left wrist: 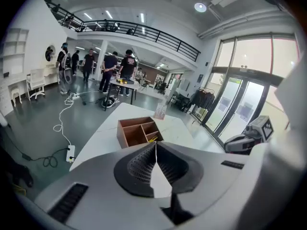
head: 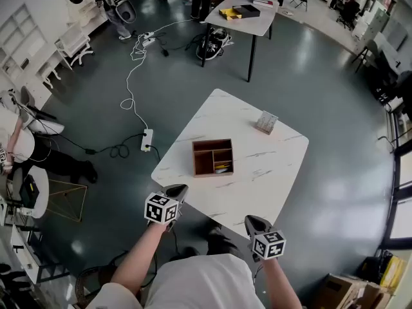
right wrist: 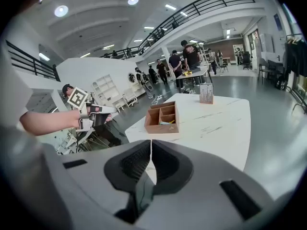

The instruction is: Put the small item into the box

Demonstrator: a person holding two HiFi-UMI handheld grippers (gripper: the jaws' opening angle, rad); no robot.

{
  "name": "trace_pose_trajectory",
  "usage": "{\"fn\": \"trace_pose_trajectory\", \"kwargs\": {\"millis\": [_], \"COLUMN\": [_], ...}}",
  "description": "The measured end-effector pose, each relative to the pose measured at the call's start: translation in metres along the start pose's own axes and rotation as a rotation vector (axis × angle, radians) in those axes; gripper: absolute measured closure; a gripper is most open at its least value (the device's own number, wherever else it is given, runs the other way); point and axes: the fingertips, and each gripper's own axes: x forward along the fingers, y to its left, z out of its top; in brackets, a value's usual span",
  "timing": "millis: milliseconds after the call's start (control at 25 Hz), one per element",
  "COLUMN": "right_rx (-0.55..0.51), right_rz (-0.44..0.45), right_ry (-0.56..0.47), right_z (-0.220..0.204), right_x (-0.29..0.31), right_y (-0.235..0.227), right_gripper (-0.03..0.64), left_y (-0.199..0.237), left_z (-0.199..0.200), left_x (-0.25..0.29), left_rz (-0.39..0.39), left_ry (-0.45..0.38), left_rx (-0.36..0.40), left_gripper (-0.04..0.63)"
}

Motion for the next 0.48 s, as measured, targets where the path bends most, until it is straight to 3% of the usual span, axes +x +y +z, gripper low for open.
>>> {"fn": "trace_pose_trajectory", "kwargs": {"millis": [480], "right_rx": [-0.052], "right_rz": [-0.041], "right_ry": [-0.065], "right_z": [-0.042], "right_x": [-0.059], "right_y": [0.076], "right_gripper": [0.589], "left_y": [-0.016], "left_z": [-0.059], "left_x": [-0.117], "left_rz": [0.011], "left_ry": [-0.125], "left_rx": [-0.066], "left_gripper": [0.580]}}
